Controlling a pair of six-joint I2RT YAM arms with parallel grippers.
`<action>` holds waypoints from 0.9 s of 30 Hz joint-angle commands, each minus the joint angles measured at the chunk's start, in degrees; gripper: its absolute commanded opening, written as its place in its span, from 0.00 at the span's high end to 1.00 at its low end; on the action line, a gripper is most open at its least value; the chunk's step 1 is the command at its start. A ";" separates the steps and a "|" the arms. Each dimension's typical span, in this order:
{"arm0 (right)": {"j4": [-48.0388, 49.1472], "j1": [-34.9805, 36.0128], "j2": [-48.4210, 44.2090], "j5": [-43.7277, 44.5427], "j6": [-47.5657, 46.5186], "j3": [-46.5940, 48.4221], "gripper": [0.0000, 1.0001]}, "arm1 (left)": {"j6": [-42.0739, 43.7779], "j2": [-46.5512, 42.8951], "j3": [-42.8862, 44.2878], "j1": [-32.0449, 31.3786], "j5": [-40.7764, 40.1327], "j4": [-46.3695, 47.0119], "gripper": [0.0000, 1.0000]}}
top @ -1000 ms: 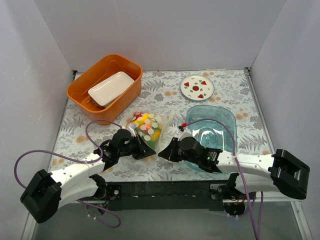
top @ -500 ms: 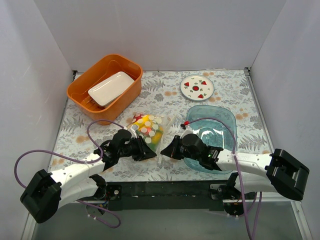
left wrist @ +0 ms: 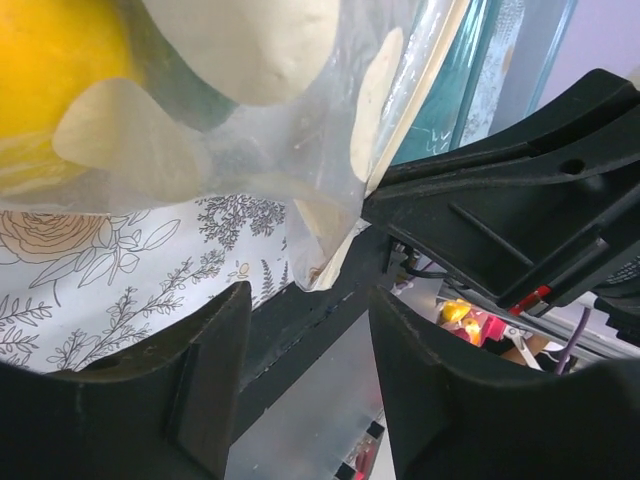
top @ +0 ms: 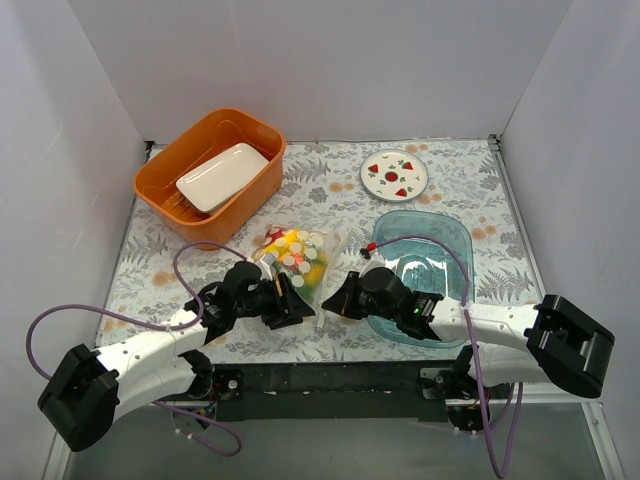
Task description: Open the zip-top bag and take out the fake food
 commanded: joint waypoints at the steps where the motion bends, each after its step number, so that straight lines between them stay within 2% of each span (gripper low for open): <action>1: 1.68 -0.39 -1.02 0.14 -0.02 2.68 0.94 | -2.30 -1.28 -1.90 -0.05 0.94 3.11 0.54; 5: 1.68 -0.31 -1.37 -0.04 0.43 2.59 0.95 | -5.20 0.39 -3.13 -0.49 1.20 9.08 0.64; 17: 1.77 -0.04 -1.37 0.05 1.13 2.33 0.97 | -7.05 5.13 -3.92 -2.25 -0.73 13.31 0.70; 21: 1.68 0.04 -1.46 0.22 0.96 2.41 0.97 | -7.05 6.36 -3.49 -2.51 -2.22 13.32 0.84; 22: 1.51 0.04 -1.37 0.48 0.78 2.50 0.97 | -7.05 6.45 -3.31 -2.51 -2.49 13.40 0.92; 24: 0.10 0.04 -1.37 1.01 0.52 2.94 0.97 | -6.96 6.19 -2.61 -2.51 -3.01 12.88 1.00; 27: -3.22 -0.48 -2.25 3.55 -1.33 3.99 0.96 | -5.91 5.49 -1.73 -2.60 -3.19 10.16 1.00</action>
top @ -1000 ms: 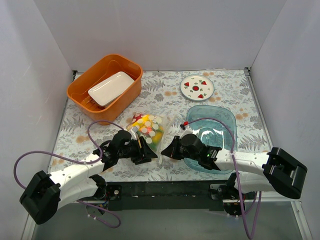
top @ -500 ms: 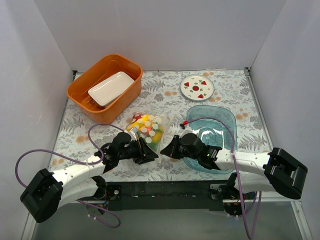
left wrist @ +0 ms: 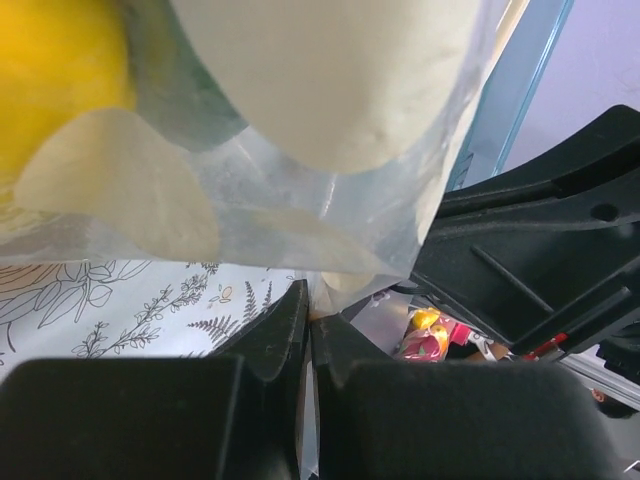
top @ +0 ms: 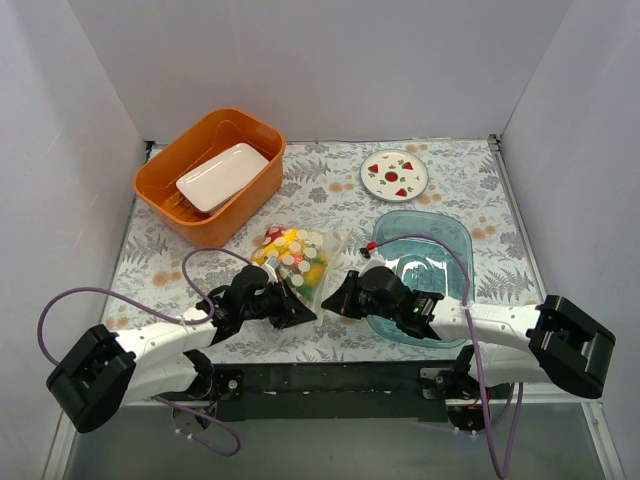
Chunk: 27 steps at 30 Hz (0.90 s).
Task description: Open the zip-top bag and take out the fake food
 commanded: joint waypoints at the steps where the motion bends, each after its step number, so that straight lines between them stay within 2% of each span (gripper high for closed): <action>1: -3.96 -1.16 -2.27 4.45 -3.66 3.82 0.96 | 1.55 -1.48 1.77 -0.26 -2.03 -4.18 1.00; 8: -8.54 -15.30 -5.35 1.04 -11.39 6.37 0.95 | 2.69 -7.11 1.86 -0.26 -2.38 -11.57 1.00; 13: -10.73 -23.30 -2.20 -2.91 -16.24 12.68 0.94 | 3.13 -9.48 1.95 -0.26 -2.30 -14.47 1.00; 20: -13.02 -25.16 2.90 -3.01 -20.73 20.25 0.94 | 5.15 -11.07 4.67 -0.26 -1.86 -17.64 1.00; 27: -14.08 -25.42 3.61 -2.91 -22.84 22.28 0.94 | 10.16 -12.03 8.79 -0.26 -2.82 -23.52 1.00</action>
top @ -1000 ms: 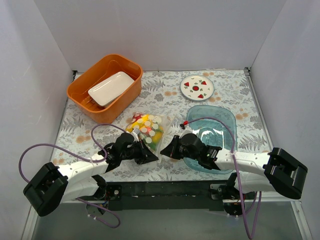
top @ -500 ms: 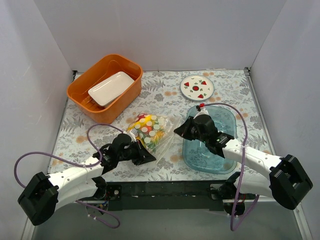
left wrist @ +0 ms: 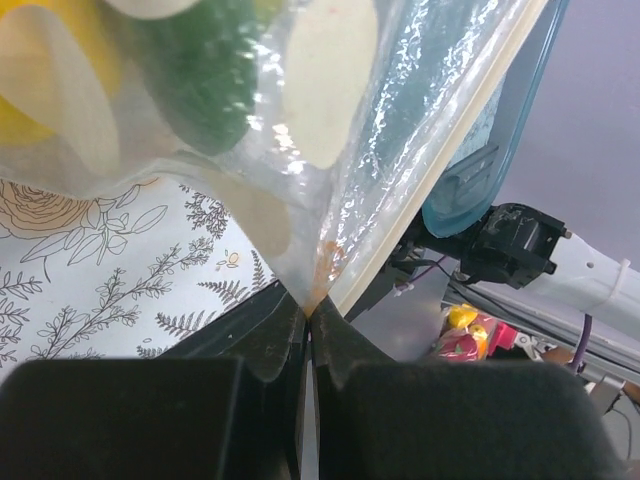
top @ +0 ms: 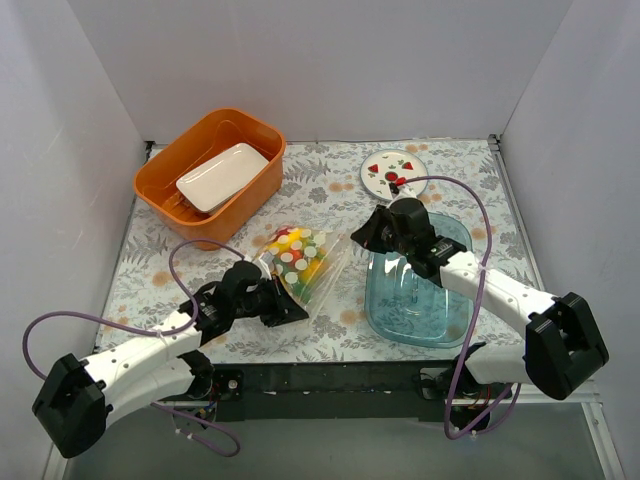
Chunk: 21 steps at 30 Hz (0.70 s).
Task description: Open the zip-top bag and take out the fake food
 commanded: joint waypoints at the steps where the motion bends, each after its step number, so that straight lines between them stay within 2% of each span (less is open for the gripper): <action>1: 0.57 -0.72 0.14 1.15 -3.23 3.24 0.95 | 4.81 -1.85 3.99 -0.17 -1.03 -7.29 1.00; 2: 0.31 -0.72 0.49 0.97 -3.76 3.42 0.94 | 5.51 -1.59 4.43 -0.17 -0.69 -7.82 0.98; 4: -0.92 -0.72 0.58 -0.17 -4.03 4.12 0.95 | 8.31 -1.15 6.62 -0.26 -0.16 -9.92 0.84; 5: -0.93 -0.64 0.32 -0.87 -4.11 4.12 0.95 | 9.28 -1.06 7.59 -0.26 -0.16 -10.81 0.67; 6: -0.84 -0.55 0.23 -1.66 -4.03 4.04 0.95 | 11.03 -1.23 8.47 -0.26 -0.42 -11.86 0.59; 9: -1.01 -0.20 -0.47 -3.86 -3.41 3.42 0.95 | 13.85 -1.59 13.83 -0.26 -2.79 -16.61 0.47; 14: -0.93 0.33 -1.71 -5.36 -2.36 2.46 0.96 | 21.06 3.58 23.75 -0.26 -5.95 -20.22 0.49; 19: -1.19 0.59 -1.71 -5.89 -1.65 2.89 0.95 | 29.58 15.54 32.02 -1.93 -13.15 -24.52 0.58; 21: -1.19 0.68 -1.53 -5.98 -1.57 2.98 0.95 | 32.66 19.13 34.39 -3.59 -15.26 -25.49 0.59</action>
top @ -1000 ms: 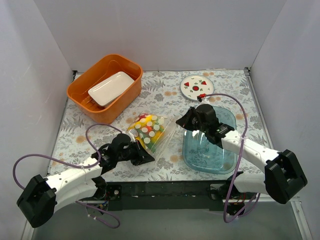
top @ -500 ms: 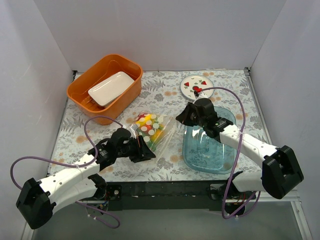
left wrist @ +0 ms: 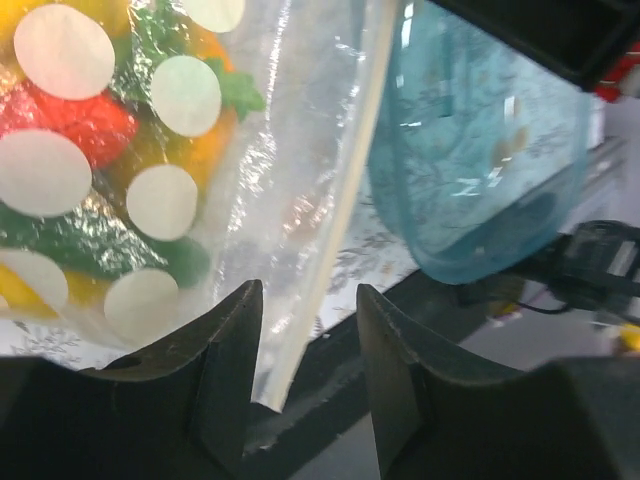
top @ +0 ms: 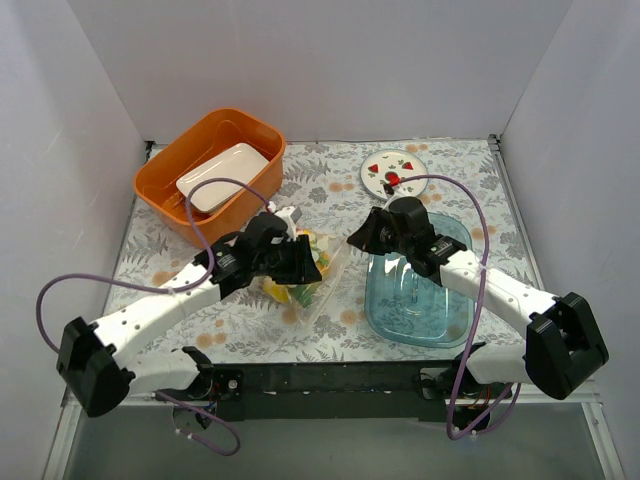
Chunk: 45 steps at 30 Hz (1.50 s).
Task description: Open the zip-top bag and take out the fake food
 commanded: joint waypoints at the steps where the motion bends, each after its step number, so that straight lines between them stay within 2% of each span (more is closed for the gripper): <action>1: 0.62 0.38 -1.60 -1.45 0.47 1.82 0.96 | 9.46 6.26 4.44 -2.96 -6.99 -6.17 0.59; 6: 0.62 0.47 -1.86 -1.28 0.64 2.00 0.96 | 11.75 9.87 6.29 -5.95 -8.84 -7.85 0.58; 15: 0.62 0.47 -2.21 -1.28 0.82 2.00 0.96 | 11.75 12.94 6.91 -8.68 -11.12 -7.14 0.48; 26: 0.62 0.47 -2.92 -1.10 0.82 1.47 0.96 | 11.48 17.16 9.01 -11.67 -15.87 -7.67 0.48; 32: 0.62 0.38 -3.27 -1.01 0.91 1.03 0.96 | 11.22 17.60 10.24 -13.78 -17.36 -8.02 0.35; 37: 0.62 0.47 -3.71 -1.01 0.91 0.86 0.96 | 10.17 19.18 10.95 -14.13 -21.83 -8.55 0.35; 45: -0.78 0.55 -4.06 -1.10 1.08 0.86 0.96 | 9.64 22.34 12.53 -14.40 -29.05 -7.67 0.44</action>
